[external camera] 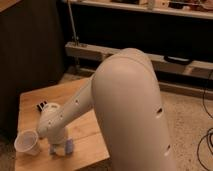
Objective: Wipe the white sponge on the table
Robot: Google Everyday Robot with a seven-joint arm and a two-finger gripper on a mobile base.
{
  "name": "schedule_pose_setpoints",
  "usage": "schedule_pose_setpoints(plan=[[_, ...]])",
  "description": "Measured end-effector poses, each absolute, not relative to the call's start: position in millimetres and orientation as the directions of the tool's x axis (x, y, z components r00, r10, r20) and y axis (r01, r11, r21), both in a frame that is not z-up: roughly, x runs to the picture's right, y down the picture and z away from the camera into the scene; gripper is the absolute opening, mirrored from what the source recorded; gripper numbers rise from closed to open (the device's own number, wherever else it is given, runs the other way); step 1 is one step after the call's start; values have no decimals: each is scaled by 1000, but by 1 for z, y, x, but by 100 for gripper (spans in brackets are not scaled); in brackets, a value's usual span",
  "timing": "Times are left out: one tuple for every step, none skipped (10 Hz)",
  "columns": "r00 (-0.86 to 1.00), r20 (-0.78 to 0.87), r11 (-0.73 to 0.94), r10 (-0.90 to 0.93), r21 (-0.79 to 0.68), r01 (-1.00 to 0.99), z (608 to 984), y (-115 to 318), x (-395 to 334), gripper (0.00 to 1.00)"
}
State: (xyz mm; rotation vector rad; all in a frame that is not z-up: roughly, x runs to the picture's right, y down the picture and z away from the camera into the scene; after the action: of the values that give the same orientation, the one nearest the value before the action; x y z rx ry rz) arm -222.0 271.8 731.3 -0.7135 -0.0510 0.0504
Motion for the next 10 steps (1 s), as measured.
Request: schedule_pose_setpoints(plan=[[997, 11, 756, 80, -652, -54, 744, 257, -213, 21], [995, -8, 754, 100, -651, -81, 753, 246, -204, 21], [992, -30, 751, 126, -650, -115, 762, 235, -192, 21], [985, -57, 745, 161, -647, -159, 768, 225, -175, 21], [978, -77, 739, 194, -645, -197, 770, 218, -156, 21], [971, -90, 731, 221, -644, -225, 769, 216, -140, 21], [961, -103, 719, 256, -644, -260, 765, 216, -119, 21], [955, -103, 708, 278, -649, -276, 761, 219, -108, 21], [949, -107, 698, 296, -654, -292, 758, 223, -100, 21], [944, -111, 687, 310, -660, -303, 756, 227, -92, 21]])
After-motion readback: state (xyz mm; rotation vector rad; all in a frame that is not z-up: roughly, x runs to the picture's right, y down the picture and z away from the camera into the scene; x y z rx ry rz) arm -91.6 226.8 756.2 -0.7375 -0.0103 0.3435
